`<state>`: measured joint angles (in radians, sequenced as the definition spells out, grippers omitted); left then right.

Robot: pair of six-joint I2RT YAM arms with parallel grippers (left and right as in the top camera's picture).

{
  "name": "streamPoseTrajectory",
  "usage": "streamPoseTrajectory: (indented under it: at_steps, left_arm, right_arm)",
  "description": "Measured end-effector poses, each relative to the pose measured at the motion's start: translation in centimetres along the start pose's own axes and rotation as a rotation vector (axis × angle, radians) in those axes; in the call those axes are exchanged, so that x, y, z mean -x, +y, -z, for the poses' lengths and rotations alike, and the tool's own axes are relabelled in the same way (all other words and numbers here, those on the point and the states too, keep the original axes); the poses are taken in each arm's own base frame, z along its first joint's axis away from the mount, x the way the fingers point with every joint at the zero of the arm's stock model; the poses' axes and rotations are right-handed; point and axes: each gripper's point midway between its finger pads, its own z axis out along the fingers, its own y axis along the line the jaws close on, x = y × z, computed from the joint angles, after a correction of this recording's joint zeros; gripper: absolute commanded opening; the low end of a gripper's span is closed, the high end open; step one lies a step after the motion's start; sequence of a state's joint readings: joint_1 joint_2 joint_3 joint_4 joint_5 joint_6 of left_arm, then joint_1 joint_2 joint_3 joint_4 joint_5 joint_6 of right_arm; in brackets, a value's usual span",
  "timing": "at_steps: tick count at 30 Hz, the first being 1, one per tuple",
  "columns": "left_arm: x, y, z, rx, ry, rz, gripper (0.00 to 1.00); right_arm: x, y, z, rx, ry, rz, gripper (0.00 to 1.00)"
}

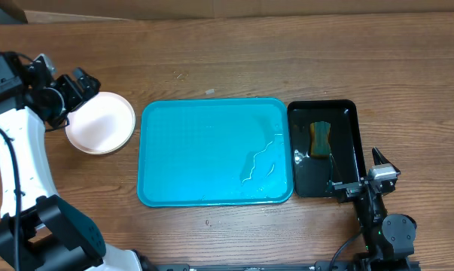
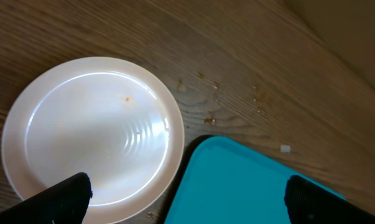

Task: Clean dirty plates on tray and stack at the side

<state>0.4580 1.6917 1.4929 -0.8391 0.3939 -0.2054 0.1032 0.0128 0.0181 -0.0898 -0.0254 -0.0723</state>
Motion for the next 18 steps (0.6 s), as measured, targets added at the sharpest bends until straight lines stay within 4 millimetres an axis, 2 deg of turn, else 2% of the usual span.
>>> streamPoseTrajectory:
  at_steps: [3,5,9,12,15,18]
  left_arm:
    - [-0.2,-1.6,0.8,0.006,-0.020,-0.044,1.00]
    - [-0.2,-4.3,2.9,-0.009,-0.073,-0.108,1.00]
    - [-1.5,-11.5,9.9,-0.114,-0.228,-0.270,1.00]
    - [-3.3,-15.3,14.7,-0.198,-0.319,-0.362,1.00]
    - [-4.6,-16.8,18.4,-0.238,-0.395,-0.413,1.00]
    - [-5.8,-16.7,20.5,-0.242,-0.427,-0.424,1.00]
  right_arm:
    - [0.0,0.0,0.0,0.000,0.000,0.000,1.00]
    - [0.0,0.0,0.0,0.000,0.000,0.000,1.00]
    - [0.0,0.0,0.0,0.000,0.000,0.000,1.00]
    - [0.0,0.0,0.0,0.000,0.000,0.000,1.00]
    - [0.0,0.0,0.0,0.000,0.000,0.000,1.00]
    - [0.0,0.0,0.0,0.000,0.000,0.000,1.00]
